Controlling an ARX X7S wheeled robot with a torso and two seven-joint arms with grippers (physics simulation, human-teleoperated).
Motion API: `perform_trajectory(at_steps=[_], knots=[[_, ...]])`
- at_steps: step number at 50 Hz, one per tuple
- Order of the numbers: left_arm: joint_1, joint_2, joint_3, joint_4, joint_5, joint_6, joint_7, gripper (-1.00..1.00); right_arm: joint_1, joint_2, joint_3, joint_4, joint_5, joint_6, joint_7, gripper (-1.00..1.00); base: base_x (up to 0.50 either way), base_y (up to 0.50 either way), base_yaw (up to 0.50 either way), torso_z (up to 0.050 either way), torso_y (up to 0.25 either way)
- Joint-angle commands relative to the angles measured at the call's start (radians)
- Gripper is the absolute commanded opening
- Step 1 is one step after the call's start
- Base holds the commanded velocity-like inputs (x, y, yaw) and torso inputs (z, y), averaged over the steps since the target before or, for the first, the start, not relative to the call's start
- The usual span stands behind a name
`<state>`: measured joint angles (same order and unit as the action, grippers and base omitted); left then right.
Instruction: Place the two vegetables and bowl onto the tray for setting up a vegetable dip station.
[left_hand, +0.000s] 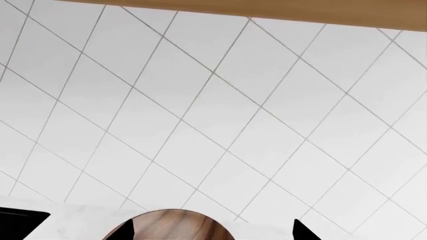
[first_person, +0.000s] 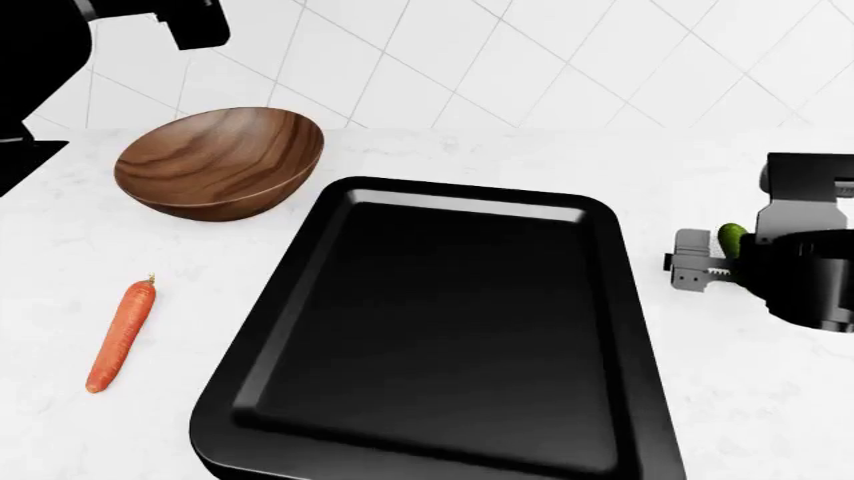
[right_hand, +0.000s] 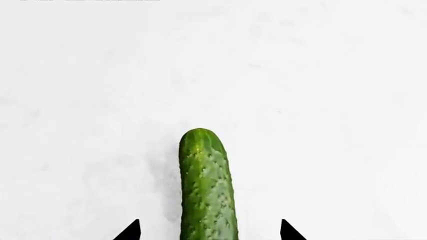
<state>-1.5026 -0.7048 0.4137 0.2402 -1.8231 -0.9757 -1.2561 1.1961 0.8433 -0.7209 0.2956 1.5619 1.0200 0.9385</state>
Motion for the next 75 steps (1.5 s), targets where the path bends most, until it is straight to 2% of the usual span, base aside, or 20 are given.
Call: perform_trajectory(at_steps=[1, 6, 7, 22, 43, 61, 75], knots=[[-0.002, -0.001, 0.004, 0.002, -0.002, 0.002, -0.001, 1.00, -0.039, 0.008, -0.020, 0.010, -0.005, -0.001, 0.001, 1.00, 0.00, 0.00, 0.00, 0.000, 0.000], [-0.001, -0.003, 0.005, 0.003, -0.001, 0.004, 0.000, 1.00, -0.043, 0.007, -0.025, 0.010, -0.010, -0.001, -0.001, 1.00, 0.00, 0.00, 0.00, 0.000, 0.000], [-0.002, -0.002, 0.005, 0.003, -0.002, 0.004, 0.000, 1.00, -0.046, 0.007, -0.023, 0.007, -0.009, -0.007, 0.001, -1.00, 0.00, 0.00, 0.00, 0.000, 0.000], [-0.003, -0.007, 0.007, 0.003, -0.006, 0.009, -0.002, 1.00, -0.001, 0.012, -0.023, -0.032, 0.010, 0.035, 0.032, -1.00, 0.00, 0.00, 0.00, 0.000, 0.000], [-0.003, -0.015, 0.009, 0.001, -0.008, 0.017, -0.003, 1.00, 0.285, 0.009, 0.006, -0.139, 0.140, 0.237, 0.101, -1.00, 0.00, 0.00, 0.00, 0.000, 0.000], [-0.005, -0.018, 0.015, 0.000, -0.005, 0.019, 0.002, 1.00, 0.304, -0.070, 0.031, -0.207, 0.313, 0.228, 0.130, -1.00, 0.00, 0.00, 0.00, 0.000, 0.000], [-0.007, -0.019, 0.020, 0.000, -0.004, 0.022, 0.003, 1.00, 0.278, -0.101, 0.008, -0.217, 0.299, 0.218, 0.117, -1.00, 0.00, 0.00, 0.00, 0.000, 0.000]])
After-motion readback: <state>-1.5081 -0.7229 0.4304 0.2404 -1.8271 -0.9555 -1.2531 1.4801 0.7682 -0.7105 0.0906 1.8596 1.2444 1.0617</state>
